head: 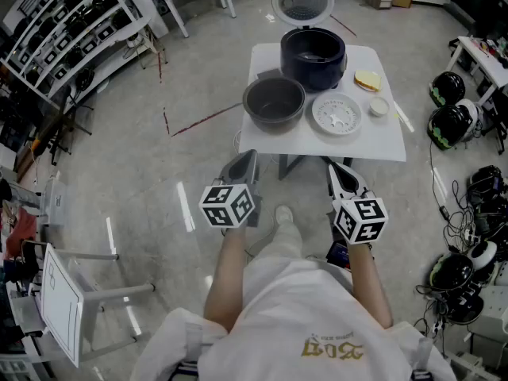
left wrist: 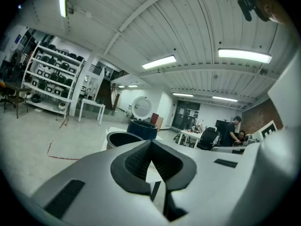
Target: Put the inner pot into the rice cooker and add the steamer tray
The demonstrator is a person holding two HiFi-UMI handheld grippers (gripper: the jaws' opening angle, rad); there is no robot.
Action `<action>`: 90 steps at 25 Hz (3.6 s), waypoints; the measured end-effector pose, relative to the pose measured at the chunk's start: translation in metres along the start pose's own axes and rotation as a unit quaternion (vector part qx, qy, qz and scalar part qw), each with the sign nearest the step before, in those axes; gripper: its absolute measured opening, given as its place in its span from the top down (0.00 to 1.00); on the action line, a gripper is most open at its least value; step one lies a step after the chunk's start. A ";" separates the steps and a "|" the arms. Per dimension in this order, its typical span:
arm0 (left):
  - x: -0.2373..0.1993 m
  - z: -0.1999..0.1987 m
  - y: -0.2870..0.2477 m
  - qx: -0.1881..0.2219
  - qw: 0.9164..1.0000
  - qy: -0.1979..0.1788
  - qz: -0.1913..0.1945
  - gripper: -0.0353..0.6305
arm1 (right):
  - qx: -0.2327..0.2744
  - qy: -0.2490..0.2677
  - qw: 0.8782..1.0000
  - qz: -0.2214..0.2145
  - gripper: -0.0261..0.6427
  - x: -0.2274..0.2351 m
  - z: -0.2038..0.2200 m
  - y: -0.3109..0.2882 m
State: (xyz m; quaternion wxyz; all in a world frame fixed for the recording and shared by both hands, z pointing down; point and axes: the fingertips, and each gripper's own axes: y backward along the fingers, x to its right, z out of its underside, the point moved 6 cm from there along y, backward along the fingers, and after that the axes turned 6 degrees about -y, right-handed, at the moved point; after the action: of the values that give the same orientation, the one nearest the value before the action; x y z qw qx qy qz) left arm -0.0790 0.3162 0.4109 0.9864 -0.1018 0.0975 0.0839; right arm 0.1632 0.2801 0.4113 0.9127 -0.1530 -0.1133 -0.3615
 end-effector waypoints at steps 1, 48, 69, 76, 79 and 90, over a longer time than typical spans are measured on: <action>-0.002 0.000 0.001 -0.004 1.000 -0.005 0.000 0.93 | 0.002 -0.006 1.000 -0.003 0.94 -0.002 0.001 -0.001; -0.232 0.011 -0.245 -0.133 0.982 0.076 0.111 0.61 | -0.060 -0.186 0.970 0.143 0.65 0.080 0.026 -0.277; -0.225 0.043 -0.301 -0.182 0.964 0.048 0.189 0.72 | -0.063 -0.211 0.953 0.210 0.73 0.096 0.057 -0.301; -0.230 0.044 -0.299 -0.191 0.963 0.065 0.180 0.75 | -0.059 -0.220 0.949 0.217 0.75 0.090 0.059 -0.300; -0.232 0.039 -0.298 -0.185 0.963 0.072 0.183 0.77 | -0.054 -0.213 0.951 0.220 0.76 0.085 0.054 -0.298; -0.225 0.004 -0.291 -0.132 0.970 0.055 0.197 0.77 | -0.015 -0.203 0.956 0.209 0.78 0.074 0.020 -0.290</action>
State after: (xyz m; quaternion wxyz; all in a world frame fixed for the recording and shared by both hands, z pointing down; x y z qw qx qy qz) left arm -0.2423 0.0038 0.5159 0.9214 -0.2147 0.1573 0.2832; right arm 0.0126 0.0400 0.5103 0.9233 -0.2573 -0.2561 -0.1255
